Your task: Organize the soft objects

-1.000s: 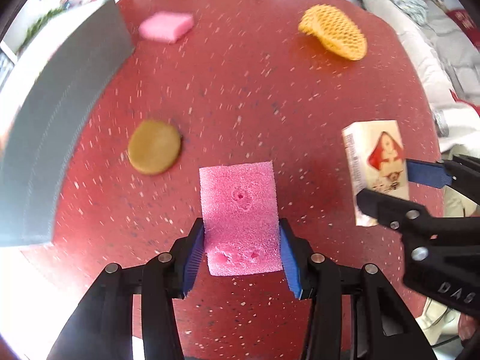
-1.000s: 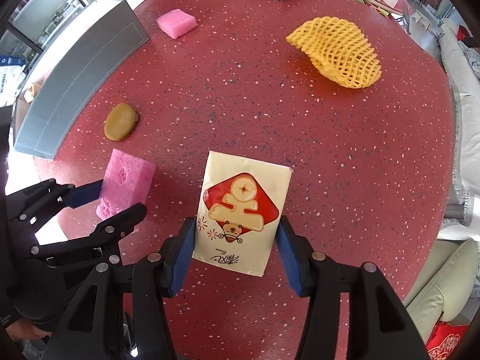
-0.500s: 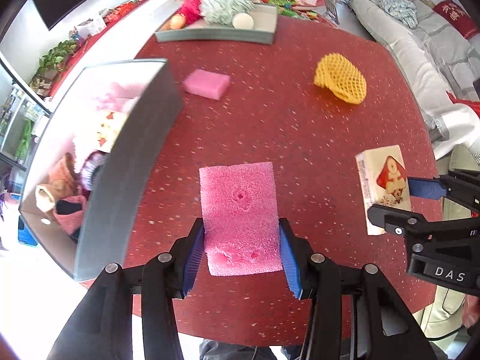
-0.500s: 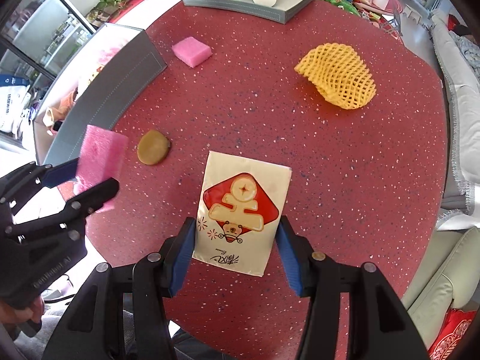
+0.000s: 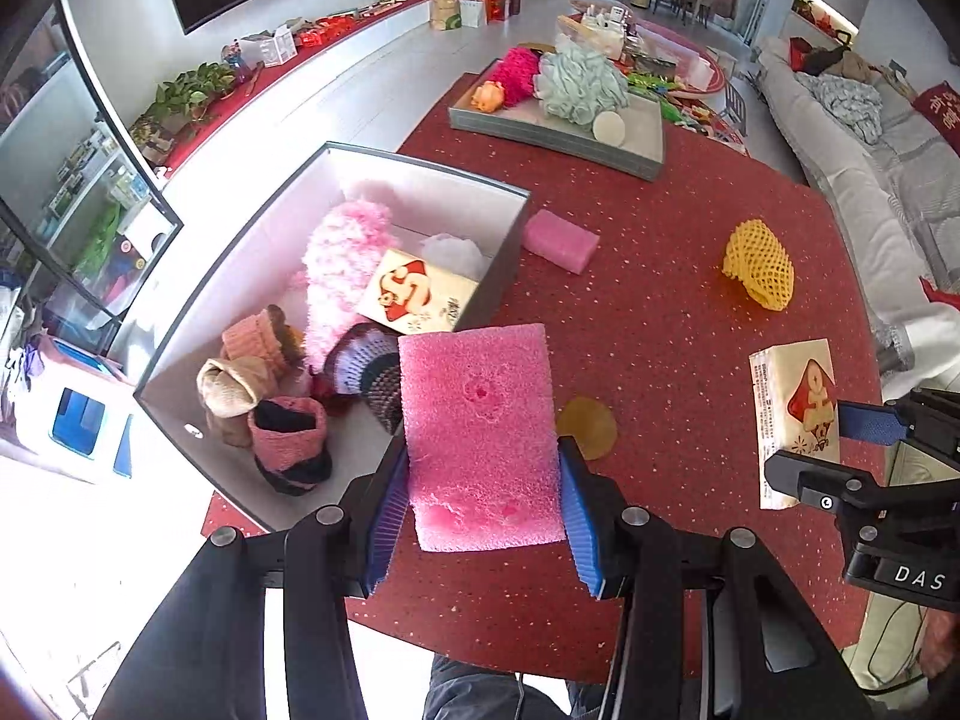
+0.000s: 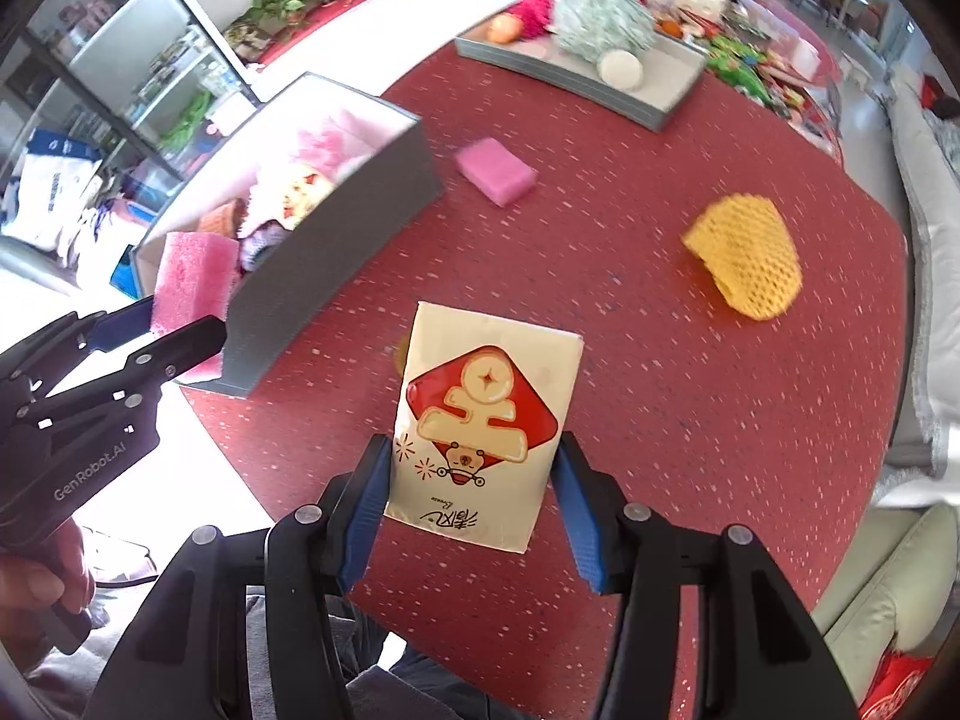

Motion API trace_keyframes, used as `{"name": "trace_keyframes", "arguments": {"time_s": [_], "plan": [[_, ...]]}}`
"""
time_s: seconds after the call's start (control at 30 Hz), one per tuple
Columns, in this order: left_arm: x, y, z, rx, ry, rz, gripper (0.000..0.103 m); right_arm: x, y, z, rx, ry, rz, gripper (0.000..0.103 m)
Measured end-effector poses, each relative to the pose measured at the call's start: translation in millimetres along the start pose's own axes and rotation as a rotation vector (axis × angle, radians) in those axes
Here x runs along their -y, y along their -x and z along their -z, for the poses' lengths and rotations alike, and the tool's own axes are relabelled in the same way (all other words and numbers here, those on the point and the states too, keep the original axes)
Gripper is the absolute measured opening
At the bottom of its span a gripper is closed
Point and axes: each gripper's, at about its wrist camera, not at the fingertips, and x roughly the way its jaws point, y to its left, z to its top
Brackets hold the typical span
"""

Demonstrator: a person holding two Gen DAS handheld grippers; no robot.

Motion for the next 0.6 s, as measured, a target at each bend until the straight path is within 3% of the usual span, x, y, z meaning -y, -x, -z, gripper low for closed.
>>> {"name": "trace_keyframes", "arguments": {"time_s": [0.3, 0.6], "plan": [[-58, 6, 1, 0.015, 0.087, -0.033, 0.048, -74, 6, -27, 0.023, 0.165, -0.017, 0.056], [-96, 15, 14, 0.039, 0.097, -0.042, 0.048, -121, 3, -41, 0.03, 0.243, -0.022, 0.056]]}}
